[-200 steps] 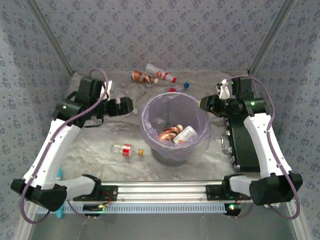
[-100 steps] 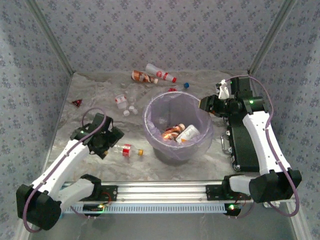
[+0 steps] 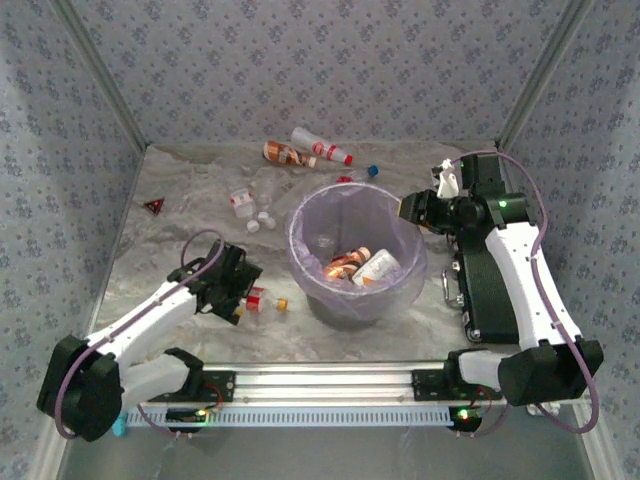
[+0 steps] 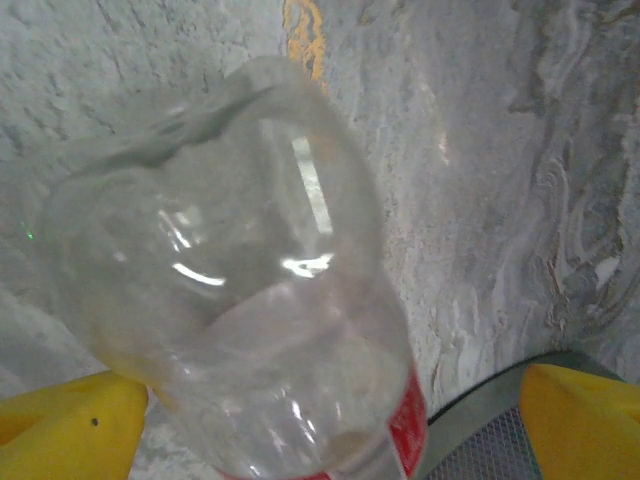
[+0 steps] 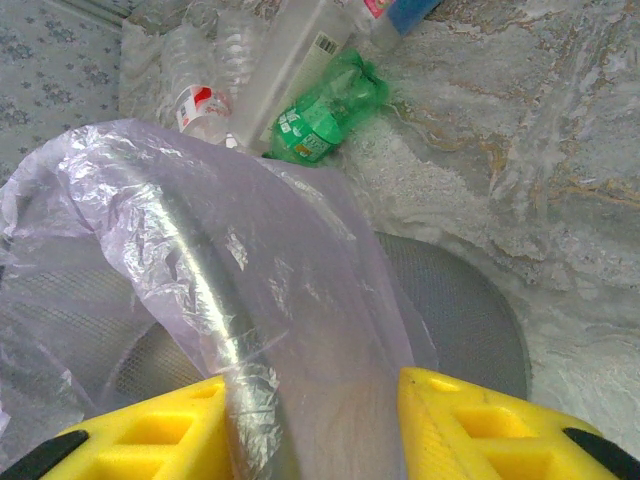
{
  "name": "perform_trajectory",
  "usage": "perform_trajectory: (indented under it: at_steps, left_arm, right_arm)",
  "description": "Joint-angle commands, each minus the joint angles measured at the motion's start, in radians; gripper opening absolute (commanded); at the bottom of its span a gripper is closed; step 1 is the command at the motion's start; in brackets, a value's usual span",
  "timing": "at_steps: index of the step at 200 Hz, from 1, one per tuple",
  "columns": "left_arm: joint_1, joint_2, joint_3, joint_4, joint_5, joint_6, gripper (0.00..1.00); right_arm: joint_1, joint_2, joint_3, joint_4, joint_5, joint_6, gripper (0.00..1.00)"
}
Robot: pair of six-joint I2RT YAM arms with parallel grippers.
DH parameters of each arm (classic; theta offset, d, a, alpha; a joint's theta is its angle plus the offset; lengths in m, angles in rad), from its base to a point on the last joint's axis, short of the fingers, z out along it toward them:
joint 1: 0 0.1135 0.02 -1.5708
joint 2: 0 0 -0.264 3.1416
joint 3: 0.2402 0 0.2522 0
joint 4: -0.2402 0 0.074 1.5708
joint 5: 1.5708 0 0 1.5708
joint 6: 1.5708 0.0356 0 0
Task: Put the plastic bottles in the bin
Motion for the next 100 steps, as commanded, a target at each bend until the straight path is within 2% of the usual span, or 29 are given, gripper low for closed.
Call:
perform_trajectory:
  at_steps: [1,24,73,100]
  left_arm:
    - [-0.011,0.029,-0.038,0.099,0.012,-0.092,0.95]
    - [-0.020,0.044,-0.056,0.118,-0.014,-0.113,0.91]
    - [-0.020,0.107,-0.074,0.195,-0.002,-0.128,0.72]
    - [-0.021,0.106,-0.035,0.146,-0.019,-0.099,0.61]
  right_arm:
    - [-0.002,-0.014,0.015,-0.036,0.051,-0.013,0.44]
    - [-0.003,-0.016,0.016,-0.040,0.057,-0.014,0.44]
    - [0.006,-0.017,0.005,-0.027,0.048,-0.002,0.44]
    - [0.014,-0.023,0.000,-0.020,0.040,0.007,0.44]
